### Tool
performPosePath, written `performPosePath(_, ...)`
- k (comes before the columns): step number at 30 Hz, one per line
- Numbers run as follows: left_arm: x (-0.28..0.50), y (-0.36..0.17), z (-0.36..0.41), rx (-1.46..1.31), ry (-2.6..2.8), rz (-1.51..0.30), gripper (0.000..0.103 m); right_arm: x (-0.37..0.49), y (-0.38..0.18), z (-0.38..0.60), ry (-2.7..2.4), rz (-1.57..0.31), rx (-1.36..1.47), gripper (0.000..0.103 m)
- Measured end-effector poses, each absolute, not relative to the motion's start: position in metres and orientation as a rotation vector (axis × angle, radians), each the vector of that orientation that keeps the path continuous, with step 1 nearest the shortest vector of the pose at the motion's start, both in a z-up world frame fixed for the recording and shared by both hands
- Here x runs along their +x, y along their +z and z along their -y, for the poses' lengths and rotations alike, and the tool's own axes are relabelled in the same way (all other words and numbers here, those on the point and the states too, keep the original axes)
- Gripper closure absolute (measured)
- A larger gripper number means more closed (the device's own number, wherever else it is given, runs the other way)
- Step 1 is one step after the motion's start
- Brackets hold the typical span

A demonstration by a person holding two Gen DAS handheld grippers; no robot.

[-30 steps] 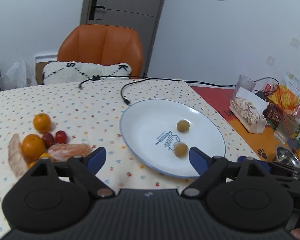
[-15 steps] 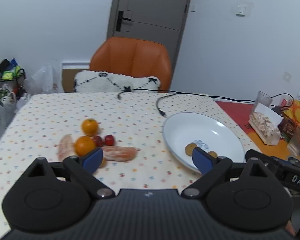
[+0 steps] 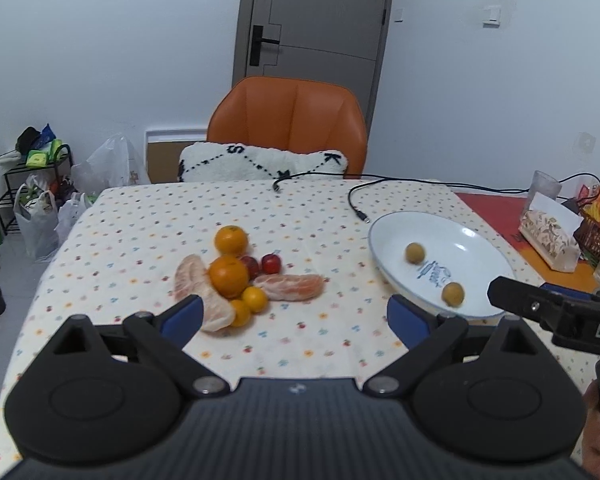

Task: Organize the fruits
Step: 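Withdraw both open tools from the plate back toward the fruit cluster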

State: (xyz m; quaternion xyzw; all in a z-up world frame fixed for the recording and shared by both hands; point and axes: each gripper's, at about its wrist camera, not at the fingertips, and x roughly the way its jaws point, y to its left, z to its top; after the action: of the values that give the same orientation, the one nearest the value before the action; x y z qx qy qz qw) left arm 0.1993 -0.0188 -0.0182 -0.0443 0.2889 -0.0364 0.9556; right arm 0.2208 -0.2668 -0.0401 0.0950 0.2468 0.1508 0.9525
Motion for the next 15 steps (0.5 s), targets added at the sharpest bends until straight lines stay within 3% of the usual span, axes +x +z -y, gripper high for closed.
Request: performPosePath(15, 0.202, -0.034, -0.021, -0.138, -0.034, -0.594, 0.008, 0.229, -0.049, 0.233, 0.422, -0.565, 0.162, 0.002)
